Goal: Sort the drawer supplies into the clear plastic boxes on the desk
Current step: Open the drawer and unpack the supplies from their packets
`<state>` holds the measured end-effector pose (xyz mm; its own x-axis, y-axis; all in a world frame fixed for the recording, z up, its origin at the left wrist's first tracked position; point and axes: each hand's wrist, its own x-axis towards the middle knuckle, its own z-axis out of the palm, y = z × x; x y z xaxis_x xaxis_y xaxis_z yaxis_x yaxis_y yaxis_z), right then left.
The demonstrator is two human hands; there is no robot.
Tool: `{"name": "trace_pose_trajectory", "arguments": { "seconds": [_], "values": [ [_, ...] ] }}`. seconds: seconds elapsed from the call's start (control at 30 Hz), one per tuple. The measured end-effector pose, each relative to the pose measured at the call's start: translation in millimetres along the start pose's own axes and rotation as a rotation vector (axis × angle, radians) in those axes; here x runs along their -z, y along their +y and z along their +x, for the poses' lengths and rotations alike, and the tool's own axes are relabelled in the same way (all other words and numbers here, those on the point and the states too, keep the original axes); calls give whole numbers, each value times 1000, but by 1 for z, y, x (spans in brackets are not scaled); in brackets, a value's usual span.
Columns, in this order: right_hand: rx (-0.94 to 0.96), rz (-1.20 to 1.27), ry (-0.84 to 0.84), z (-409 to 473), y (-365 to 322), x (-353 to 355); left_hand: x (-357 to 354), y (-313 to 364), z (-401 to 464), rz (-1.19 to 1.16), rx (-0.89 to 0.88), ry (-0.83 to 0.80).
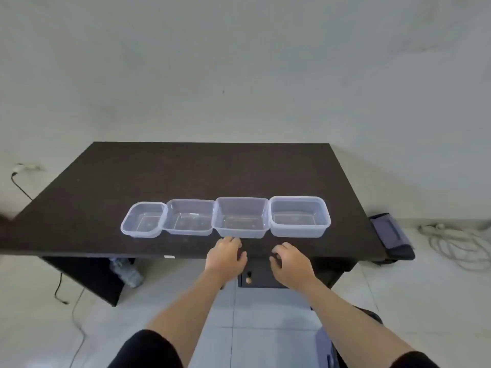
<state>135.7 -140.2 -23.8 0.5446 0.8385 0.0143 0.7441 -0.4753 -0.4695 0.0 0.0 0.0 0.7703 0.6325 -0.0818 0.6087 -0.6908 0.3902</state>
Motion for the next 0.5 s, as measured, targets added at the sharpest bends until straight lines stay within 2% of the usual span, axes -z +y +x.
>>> {"name": "trace_pose_trajectory", "arguments": {
  "seconds": [0.17,0.23,0.4,0.5],
  "values": [
    [-219,94,-30,-20,45,-45,-44,-14,7,-2,72,-24],
    [-291,171,15,-20,57,-61,-59,-22,15,-9,72,-11],
    [-504,318,172,-9,75,-93,-84,-36,26,-149,99,160],
    [-636,450,371,5,81,-107,-99,-40,31,-154,71,321]
  ]
}}
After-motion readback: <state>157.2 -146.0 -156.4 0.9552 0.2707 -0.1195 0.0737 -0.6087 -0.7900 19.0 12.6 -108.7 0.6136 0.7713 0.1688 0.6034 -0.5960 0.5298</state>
